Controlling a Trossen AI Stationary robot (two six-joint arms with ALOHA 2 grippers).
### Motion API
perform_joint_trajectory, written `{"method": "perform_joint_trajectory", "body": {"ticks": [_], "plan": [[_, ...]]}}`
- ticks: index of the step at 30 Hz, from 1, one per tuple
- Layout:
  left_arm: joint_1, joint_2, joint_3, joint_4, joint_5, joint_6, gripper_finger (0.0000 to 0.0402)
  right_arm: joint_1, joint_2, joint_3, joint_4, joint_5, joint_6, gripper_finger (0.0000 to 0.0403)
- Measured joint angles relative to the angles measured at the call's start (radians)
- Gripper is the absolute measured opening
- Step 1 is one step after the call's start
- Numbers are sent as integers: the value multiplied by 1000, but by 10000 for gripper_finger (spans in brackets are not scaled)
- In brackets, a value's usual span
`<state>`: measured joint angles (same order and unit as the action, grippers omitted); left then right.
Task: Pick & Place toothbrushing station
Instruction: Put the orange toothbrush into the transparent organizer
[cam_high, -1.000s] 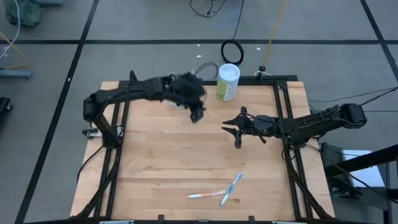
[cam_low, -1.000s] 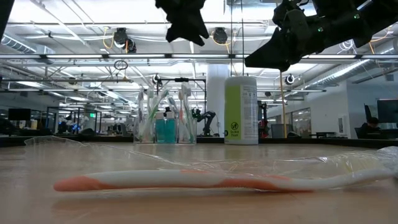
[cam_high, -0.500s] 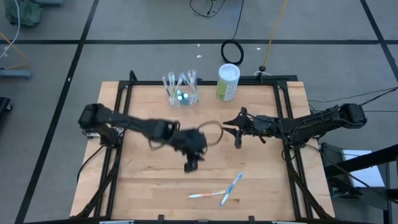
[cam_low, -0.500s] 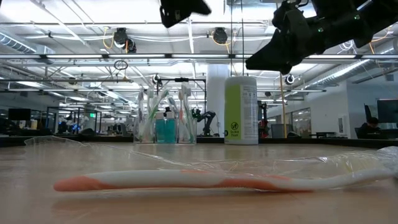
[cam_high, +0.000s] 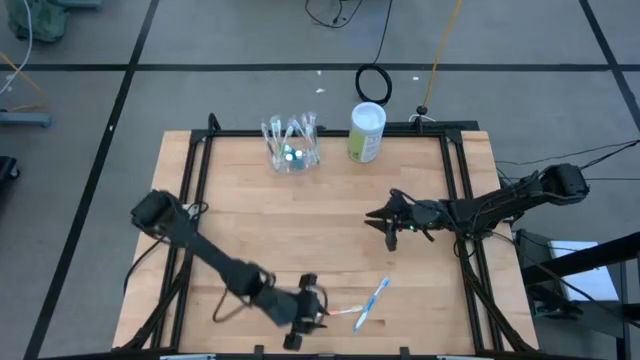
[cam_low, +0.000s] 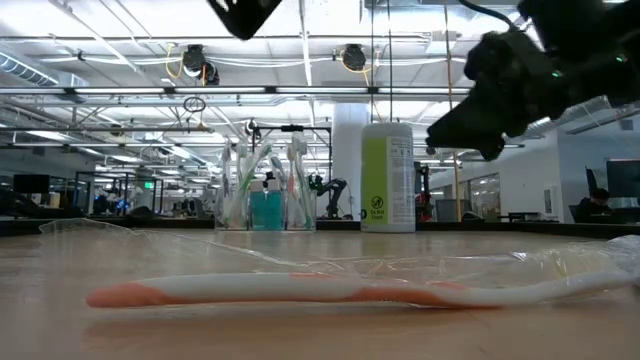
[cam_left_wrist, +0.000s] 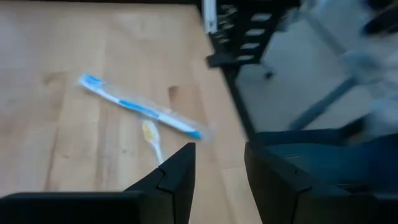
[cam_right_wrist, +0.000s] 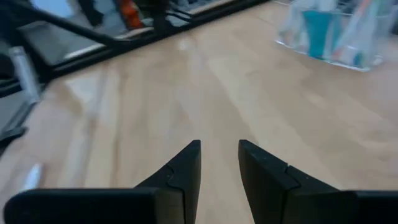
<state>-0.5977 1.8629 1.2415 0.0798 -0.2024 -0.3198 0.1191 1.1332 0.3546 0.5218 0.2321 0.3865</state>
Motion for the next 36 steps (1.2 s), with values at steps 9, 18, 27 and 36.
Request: {"method": "perform_joint_trajectory", "body": {"ticks": [9,18,27,36], "plan": [[-9,205,75,-1,-135,3,145,101,0,-253,417,6,9,102],[94,219,79,7,34,-74,146,140,0,-328,477,34,84,102],[150,292,78,137,192,-71,168,145,0,-330,476,86,59,102],[167,326,77,162,209,-76,208,145,0,-330,475,85,35,102]]}}
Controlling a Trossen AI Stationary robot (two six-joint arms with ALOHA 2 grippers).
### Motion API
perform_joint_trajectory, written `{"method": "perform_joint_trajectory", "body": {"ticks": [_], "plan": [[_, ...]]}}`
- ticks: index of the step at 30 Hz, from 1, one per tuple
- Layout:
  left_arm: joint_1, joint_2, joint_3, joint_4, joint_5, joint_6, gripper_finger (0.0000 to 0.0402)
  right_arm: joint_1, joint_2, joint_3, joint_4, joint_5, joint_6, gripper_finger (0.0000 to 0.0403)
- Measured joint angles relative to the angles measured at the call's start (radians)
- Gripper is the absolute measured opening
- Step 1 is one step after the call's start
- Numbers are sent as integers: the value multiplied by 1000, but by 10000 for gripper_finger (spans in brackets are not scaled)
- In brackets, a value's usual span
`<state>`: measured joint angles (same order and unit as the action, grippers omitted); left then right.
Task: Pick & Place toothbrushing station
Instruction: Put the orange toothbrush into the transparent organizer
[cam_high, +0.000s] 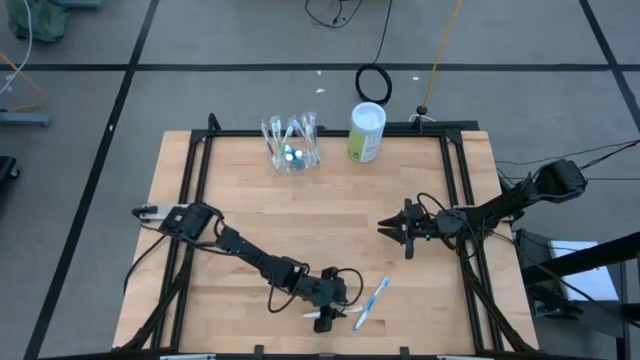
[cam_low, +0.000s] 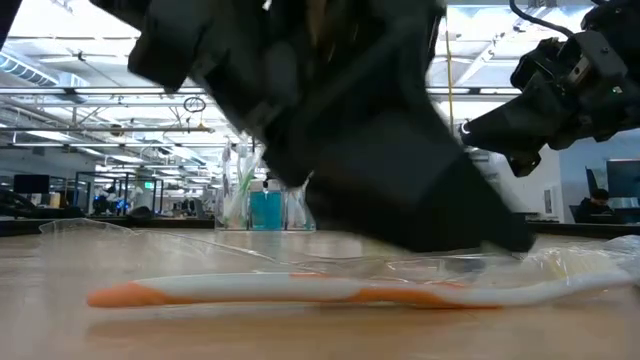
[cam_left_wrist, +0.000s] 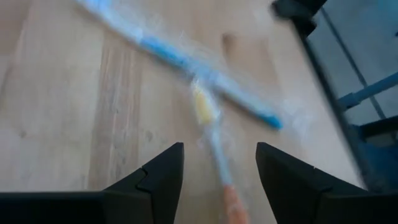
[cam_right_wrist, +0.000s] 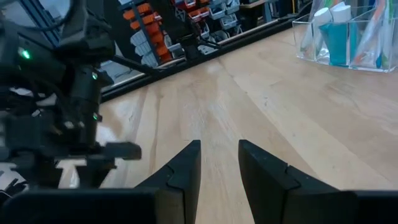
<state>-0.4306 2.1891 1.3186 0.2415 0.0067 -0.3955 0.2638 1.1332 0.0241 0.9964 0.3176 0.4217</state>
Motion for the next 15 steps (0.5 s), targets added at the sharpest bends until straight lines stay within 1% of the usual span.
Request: {"method": "perform_joint_trajectory", "body": {"ticks": [7,12,15], "plan": [[23,27,2,15,5,-18,189,0,0,0,0,0,2,102],[47,32,3,22,68,-32,168,0,0,-1,-8,0,3,102],[52,32,3,-1,80,-20,149,0,0,-1,-5,0,3,102]]}}
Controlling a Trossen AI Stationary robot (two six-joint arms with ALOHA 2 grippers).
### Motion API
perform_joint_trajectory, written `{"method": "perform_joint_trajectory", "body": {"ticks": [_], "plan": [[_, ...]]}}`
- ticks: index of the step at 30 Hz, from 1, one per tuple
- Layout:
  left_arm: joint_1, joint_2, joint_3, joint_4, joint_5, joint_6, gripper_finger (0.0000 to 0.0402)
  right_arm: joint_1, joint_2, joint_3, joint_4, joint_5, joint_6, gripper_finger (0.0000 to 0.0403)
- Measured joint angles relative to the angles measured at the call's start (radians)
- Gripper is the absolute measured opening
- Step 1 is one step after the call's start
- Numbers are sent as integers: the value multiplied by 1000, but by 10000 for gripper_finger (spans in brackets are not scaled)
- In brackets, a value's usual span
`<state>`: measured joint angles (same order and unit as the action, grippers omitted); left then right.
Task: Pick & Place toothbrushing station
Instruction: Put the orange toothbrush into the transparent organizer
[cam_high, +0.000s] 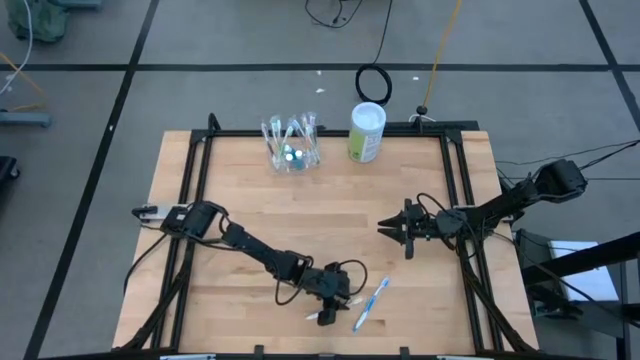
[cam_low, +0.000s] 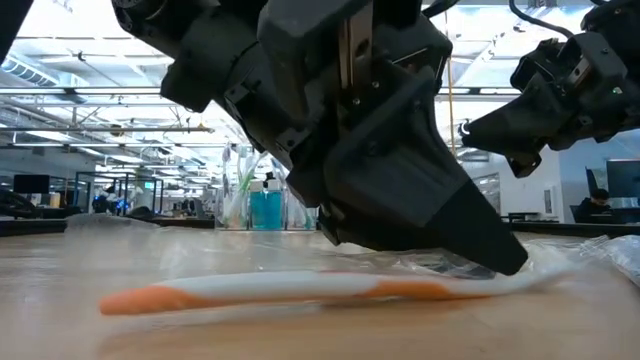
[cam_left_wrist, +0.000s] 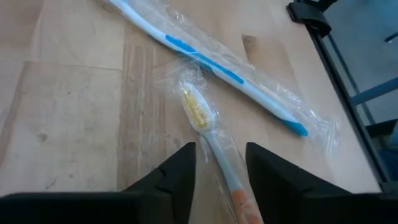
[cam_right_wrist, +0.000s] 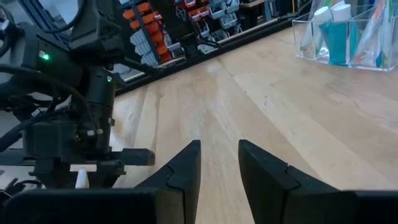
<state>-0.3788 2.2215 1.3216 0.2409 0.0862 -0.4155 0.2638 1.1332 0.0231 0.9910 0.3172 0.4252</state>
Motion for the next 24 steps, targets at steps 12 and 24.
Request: {"method": "perform_joint_trajectory", "body": {"ticks": [12,24], "plan": [[73,-28,0,-142,97,-59,10,0,0,0,-1,0,0,102],[147,-327,-4,-422,-236,117,5,0,0,-1,-3,-1,-31,102]]}}
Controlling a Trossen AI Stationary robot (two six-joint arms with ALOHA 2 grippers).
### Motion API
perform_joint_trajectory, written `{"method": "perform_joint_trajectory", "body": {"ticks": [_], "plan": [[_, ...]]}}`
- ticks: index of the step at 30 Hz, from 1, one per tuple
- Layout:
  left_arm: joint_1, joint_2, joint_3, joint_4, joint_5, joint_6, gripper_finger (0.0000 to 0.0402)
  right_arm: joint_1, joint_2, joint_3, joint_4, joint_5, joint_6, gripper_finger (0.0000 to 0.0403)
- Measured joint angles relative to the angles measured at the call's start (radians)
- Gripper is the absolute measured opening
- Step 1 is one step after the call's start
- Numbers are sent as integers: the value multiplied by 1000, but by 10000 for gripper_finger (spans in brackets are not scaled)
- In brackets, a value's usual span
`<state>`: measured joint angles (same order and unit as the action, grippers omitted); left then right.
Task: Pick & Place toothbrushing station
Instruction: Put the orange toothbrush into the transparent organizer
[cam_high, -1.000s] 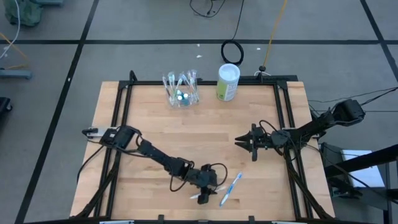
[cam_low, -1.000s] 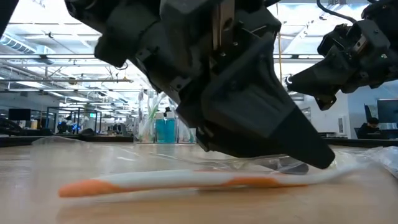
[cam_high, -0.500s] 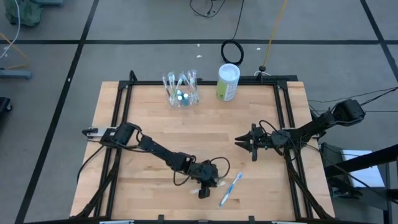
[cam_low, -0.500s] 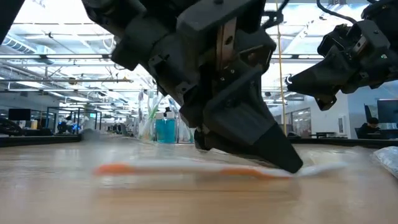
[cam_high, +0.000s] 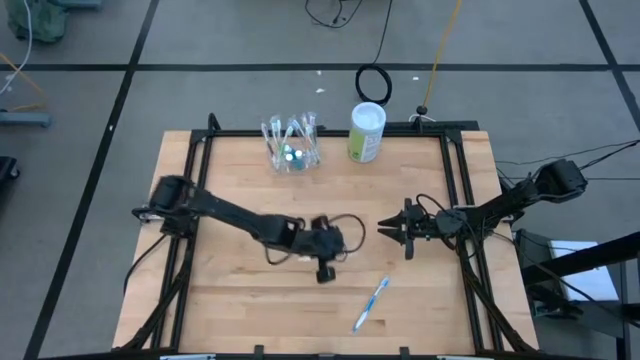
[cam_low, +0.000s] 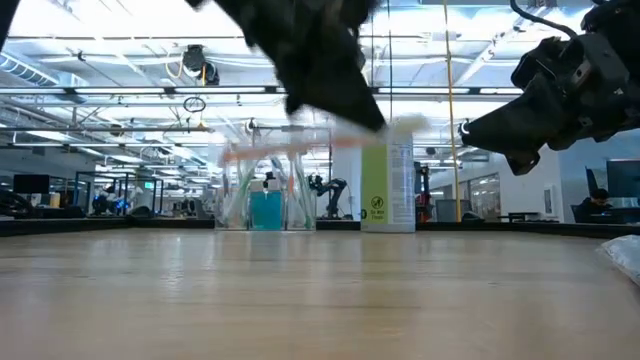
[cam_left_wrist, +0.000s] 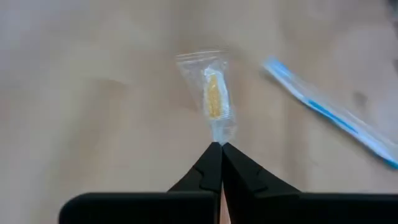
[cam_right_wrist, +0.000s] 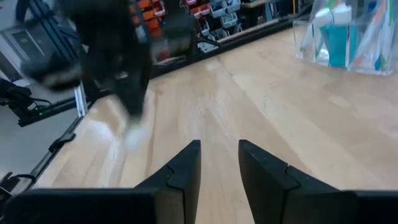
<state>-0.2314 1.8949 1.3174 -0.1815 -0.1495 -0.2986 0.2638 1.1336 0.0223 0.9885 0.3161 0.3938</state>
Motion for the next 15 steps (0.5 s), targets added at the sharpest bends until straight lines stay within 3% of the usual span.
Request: {"method": "perform_joint_trajectory", "body": {"ticks": [5,15], "plan": [[-9,-212,1,-99,-282,56,4,-1,0,0,5,0,-47,102],[-8,-548,-17,-178,-549,233,3,-1,0,0,19,0,-237,102]]}}
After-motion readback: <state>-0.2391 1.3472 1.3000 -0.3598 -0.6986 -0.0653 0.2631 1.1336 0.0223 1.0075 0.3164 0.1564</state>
